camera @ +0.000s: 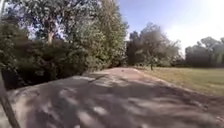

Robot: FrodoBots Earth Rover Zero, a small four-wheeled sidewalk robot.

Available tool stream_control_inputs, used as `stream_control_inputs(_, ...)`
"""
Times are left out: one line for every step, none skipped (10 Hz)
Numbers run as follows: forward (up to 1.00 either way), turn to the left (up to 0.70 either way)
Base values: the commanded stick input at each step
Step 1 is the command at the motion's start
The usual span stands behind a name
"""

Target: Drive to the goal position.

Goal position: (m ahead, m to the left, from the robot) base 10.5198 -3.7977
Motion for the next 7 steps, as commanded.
stream_control_inputs(0.7, 0.0)
stream_control_inputs(0.7, 0.0)
stream_control_inputs(0.7, 0.0)
stream_control_inputs(0.7, 0.0)
stream_control_inputs(0.7, 0.0)
stream_control_inputs(0.7, 0.0)
stream_control_inputs(0.7, 0.0)
